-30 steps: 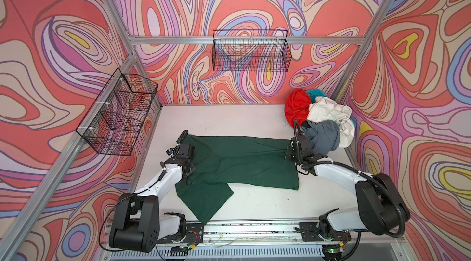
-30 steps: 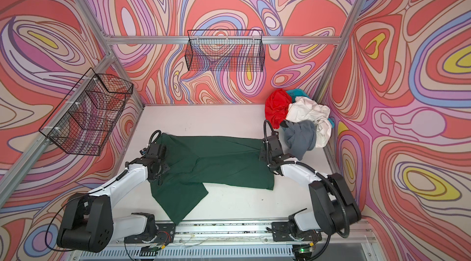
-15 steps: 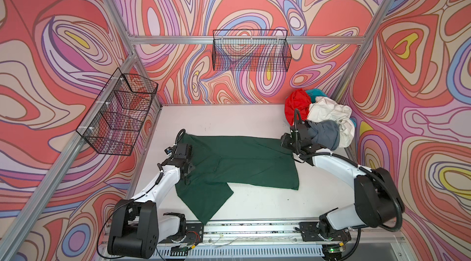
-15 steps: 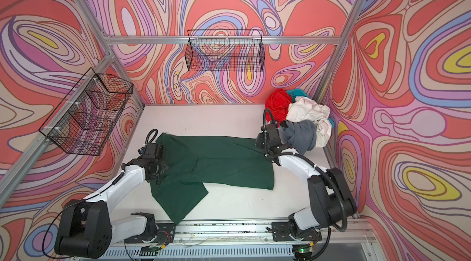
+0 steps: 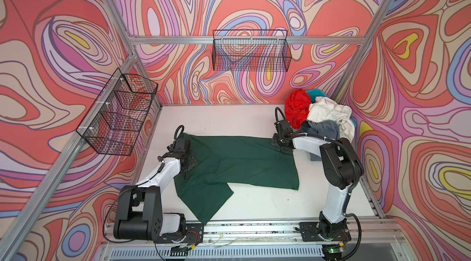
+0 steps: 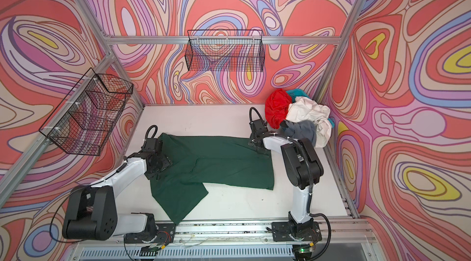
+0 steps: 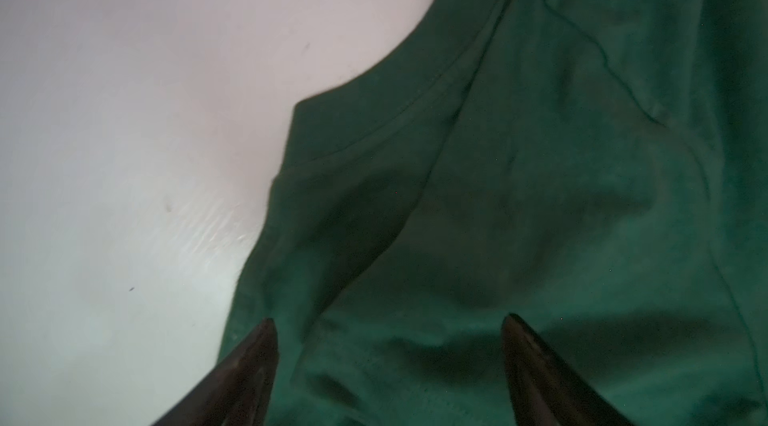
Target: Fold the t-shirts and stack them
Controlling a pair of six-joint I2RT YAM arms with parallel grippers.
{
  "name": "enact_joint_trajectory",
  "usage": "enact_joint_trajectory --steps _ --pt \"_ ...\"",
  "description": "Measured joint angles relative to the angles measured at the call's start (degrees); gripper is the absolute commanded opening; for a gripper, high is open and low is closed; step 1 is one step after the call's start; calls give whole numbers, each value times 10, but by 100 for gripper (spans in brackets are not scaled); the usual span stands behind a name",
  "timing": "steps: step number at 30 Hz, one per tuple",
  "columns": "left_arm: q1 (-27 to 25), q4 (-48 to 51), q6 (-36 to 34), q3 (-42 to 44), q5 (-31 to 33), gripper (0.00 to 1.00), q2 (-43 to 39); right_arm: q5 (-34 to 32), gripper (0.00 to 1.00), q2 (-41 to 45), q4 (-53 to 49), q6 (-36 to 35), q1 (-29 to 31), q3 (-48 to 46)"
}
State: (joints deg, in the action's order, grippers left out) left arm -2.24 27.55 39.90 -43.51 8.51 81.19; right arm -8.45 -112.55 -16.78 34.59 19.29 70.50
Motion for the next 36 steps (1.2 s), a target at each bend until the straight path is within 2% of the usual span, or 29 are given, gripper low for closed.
enact_joint_trajectory --steps 3,10,19,21,22,23,24,25,29,36 --pt "0 -6 -12 -33 -17 81 44 6 47 -28 -2 -3 -3 36" --pt "0 -16 -28 -63 -49 81 82 8 47 -96 -12 -16 -10 134" --pt "-1 -25 -48 -173 -69 84 166 25 46 -180 -21 -24 -42 262" --pt "-7 -25 -50 -178 -66 90 153 30 57 -184 -23 -26 -52 270" --pt "-13 -23 -52 -177 -62 93 140 33 68 -184 -23 -30 -56 271" --pt "-23 -19 -55 -177 -53 96 120 36 82 -182 -23 -32 -59 270" --pt "-34 -15 -57 -177 -45 98 97 43 95 -177 -19 -36 -62 265" --pt "-43 -11 -58 -176 -37 100 74 46 98 -167 -12 -37 -63 253" --pt "-70 0 -58 -155 -19 100 -36 62 98 -74 -3 -43 -64 146" --pt "-87 53 -43 -46 -10 100 -174 66 98 142 -6 -45 -61 -18"
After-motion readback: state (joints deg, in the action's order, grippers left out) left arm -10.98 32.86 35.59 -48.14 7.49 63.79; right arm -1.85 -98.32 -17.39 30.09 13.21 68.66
